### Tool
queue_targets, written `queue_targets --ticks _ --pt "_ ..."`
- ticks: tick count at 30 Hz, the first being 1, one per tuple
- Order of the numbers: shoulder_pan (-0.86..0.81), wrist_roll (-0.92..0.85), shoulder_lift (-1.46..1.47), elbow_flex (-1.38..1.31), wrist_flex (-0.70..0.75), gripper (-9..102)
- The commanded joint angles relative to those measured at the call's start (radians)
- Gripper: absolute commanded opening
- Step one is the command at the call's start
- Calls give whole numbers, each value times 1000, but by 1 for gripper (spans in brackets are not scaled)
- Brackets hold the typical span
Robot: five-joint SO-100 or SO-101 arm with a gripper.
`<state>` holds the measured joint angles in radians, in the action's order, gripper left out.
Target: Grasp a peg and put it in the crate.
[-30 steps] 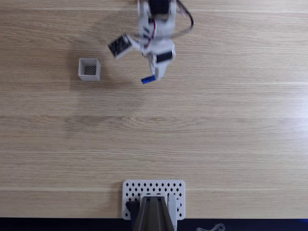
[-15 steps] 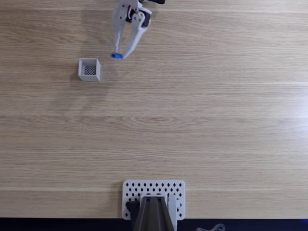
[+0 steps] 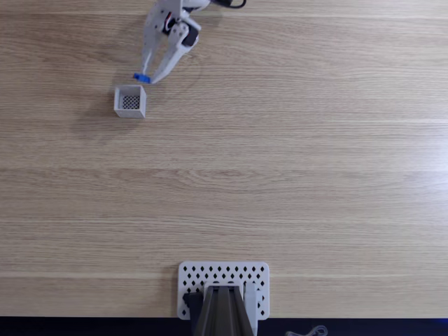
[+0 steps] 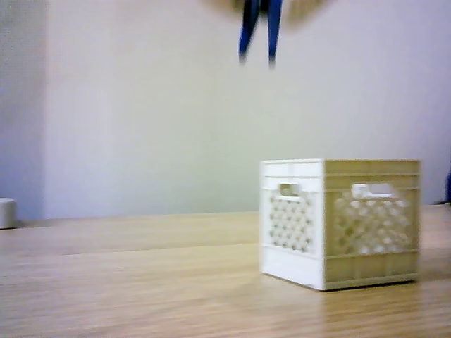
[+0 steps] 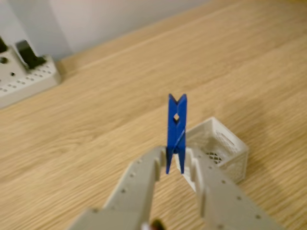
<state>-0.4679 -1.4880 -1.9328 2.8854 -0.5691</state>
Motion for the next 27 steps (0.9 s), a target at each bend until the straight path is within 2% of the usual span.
queue_targets --ticks 1,8,18,25,27 --pt "-31 -8 127 -184 -41 0" --pt "-80 -8 273 -321 -41 0" --pt "-97 -8 325 -350 -40 1" --pt "-97 -8 316 -347 -40 27" --pt "-97 -6 313 -348 -40 28"
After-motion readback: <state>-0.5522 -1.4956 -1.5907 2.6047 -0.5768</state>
